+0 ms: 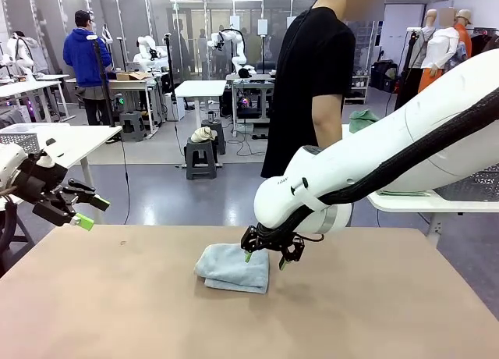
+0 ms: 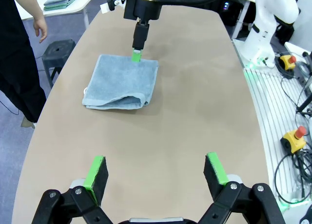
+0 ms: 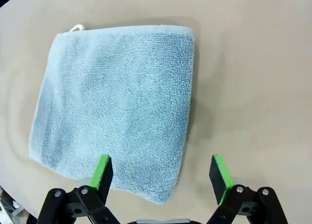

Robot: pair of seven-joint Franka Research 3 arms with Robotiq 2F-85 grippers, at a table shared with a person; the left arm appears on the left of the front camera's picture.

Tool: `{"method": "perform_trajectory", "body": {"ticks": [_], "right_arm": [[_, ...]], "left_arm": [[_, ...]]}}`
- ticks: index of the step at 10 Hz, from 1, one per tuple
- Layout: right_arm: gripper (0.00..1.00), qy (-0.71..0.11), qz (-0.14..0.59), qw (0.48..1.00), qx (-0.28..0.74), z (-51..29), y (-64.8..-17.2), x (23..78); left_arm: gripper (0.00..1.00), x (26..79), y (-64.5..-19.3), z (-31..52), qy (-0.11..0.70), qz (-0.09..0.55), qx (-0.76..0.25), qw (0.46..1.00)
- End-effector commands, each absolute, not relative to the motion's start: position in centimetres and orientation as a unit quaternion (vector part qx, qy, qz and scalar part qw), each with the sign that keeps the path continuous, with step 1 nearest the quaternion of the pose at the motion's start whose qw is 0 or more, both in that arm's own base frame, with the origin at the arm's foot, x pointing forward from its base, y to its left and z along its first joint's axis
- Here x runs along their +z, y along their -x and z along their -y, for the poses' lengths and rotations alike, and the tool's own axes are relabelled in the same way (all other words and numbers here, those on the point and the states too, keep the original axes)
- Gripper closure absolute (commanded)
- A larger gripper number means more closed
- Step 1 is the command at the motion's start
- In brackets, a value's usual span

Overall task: Fold the towels and place them in the basket.
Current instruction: Place the folded Towel with hook on the right side of the table.

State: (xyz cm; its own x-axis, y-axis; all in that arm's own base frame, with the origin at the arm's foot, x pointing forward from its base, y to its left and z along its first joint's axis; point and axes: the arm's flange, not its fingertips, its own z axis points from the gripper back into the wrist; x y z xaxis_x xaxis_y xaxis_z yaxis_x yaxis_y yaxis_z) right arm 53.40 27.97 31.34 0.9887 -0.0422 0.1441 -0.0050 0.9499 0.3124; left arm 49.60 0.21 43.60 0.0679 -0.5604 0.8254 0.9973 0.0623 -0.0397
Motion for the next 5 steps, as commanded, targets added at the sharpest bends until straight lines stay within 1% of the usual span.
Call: {"method": "perform_trajectory", "body": {"ticks": [1, 5], "right_arm": [[0.00, -0.163, 0.074, 0.983, -0.031, -28.0, -54.1, 31.8], [0.00, -0.155, 0.048, 0.985, -0.055, -28.2, -55.5, 31.1]], "left_arm": [[0.00, 43.7, -49.6, -0.3, 0.331, 0.327, -0.600, 0.651], [0.00, 43.7, -49.6, -0.3, 0.331, 0.327, -0.600, 0.651]]}}
